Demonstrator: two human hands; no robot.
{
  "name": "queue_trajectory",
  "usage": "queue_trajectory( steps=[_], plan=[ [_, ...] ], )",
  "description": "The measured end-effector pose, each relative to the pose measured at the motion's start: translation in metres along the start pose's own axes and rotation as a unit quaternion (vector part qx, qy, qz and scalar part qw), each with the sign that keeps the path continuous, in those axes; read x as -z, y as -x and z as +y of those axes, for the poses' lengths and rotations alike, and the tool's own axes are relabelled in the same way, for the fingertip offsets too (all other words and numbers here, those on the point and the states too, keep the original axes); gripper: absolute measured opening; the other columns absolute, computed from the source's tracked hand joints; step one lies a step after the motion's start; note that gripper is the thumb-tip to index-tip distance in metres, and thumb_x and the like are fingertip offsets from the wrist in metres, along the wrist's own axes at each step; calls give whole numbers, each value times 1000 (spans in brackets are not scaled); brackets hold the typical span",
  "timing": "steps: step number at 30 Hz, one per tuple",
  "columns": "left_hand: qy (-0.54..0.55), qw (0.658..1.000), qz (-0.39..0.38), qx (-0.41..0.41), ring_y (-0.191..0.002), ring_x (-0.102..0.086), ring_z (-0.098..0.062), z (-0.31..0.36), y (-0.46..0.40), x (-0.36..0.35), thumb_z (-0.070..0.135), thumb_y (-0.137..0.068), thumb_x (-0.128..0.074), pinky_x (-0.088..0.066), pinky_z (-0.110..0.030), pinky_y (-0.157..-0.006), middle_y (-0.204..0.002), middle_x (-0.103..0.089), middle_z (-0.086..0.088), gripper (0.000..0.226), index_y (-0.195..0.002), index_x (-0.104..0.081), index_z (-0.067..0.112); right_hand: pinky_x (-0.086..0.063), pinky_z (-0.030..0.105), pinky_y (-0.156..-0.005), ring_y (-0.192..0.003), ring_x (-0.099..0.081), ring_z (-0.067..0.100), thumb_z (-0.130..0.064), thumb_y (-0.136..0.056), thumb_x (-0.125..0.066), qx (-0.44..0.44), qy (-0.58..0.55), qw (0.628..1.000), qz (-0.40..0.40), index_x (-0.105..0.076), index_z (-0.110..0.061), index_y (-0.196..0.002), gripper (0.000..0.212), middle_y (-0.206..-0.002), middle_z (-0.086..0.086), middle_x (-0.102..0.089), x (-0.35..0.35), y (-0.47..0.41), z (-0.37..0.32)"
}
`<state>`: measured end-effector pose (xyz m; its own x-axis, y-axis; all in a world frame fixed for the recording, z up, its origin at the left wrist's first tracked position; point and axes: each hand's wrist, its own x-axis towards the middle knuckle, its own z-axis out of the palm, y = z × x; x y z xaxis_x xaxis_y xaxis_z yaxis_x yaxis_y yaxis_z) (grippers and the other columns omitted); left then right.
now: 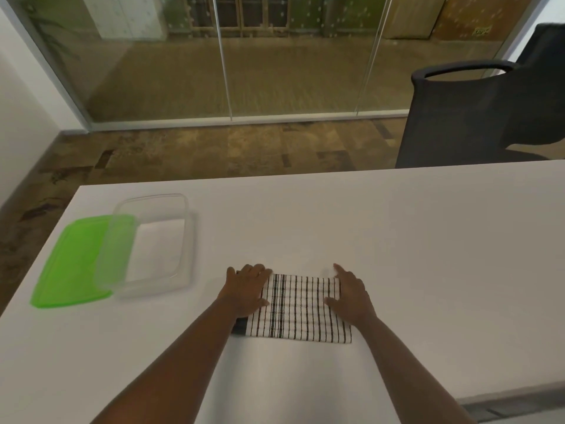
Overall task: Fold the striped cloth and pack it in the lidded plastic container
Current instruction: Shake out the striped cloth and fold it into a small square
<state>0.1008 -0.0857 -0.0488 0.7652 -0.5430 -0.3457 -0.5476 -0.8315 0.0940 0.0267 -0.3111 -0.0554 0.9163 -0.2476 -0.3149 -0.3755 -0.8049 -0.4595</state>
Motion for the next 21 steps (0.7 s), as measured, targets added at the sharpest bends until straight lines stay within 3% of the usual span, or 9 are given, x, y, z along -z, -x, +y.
queue_trajectory(
  steps=[5,10,14,16,18,21],
  plan=[
    [-40,996,-78,12,-125,-41,-23,-2,-11,14,48,-76,-65,-24,-46,-106,-132,-51,-2,71,-134,-34,20,-42,37,-101,-121,-48,28,-22,-78,-69,3,5,996,-86,-48,-15,-128,55,-123,13,-60,12,-7,-3],
    [-68,992,-109,-11,-130,-36,-20,-5,-1,15,52,-79,-59,-20,-46,-109,-135,-50,-1,64,-133,-45,22,-41,29,-95,-116,-50,24,-17,-81,-63,44,67,992,-96,-58,-9,-118,38,-115,8,-49,11,-7,-10],
    [-10,997,58,-54,-120,-49,-13,-12,13,36,40,-81,-58,-11,-41,-116,-122,-58,3,42,-119,-56,21,-37,23,-73,-96,-56,22,-4,-78,-59,68,4,997,37,-61,-10,-100,23,-107,7,-57,21,-4,-16],
    [-59,972,200,-108,-94,-65,-10,-15,20,50,32,-69,-73,-30,-35,-112,-96,-68,6,29,-94,-65,19,-33,24,-66,-82,-55,20,4,-71,-59,93,-42,986,129,-61,-12,-86,23,-89,3,-62,29,-2,-22],
    [-91,930,321,-151,-66,-69,-11,-16,26,54,13,-50,-84,-52,-37,-92,-74,-71,6,29,-73,-67,17,-33,26,-64,-71,-53,21,12,-65,-60,151,-48,964,212,-60,-11,-77,26,-76,0,-60,35,0,-28],
    [-104,893,401,-176,-69,-71,-15,-13,35,46,-3,-56,-78,-55,-38,-86,-78,-74,0,25,-72,-70,14,-31,19,-61,-67,-51,20,21,-59,-58,195,-52,939,278,-61,-7,-71,30,-70,7,-61,35,3,-29]
  ],
)
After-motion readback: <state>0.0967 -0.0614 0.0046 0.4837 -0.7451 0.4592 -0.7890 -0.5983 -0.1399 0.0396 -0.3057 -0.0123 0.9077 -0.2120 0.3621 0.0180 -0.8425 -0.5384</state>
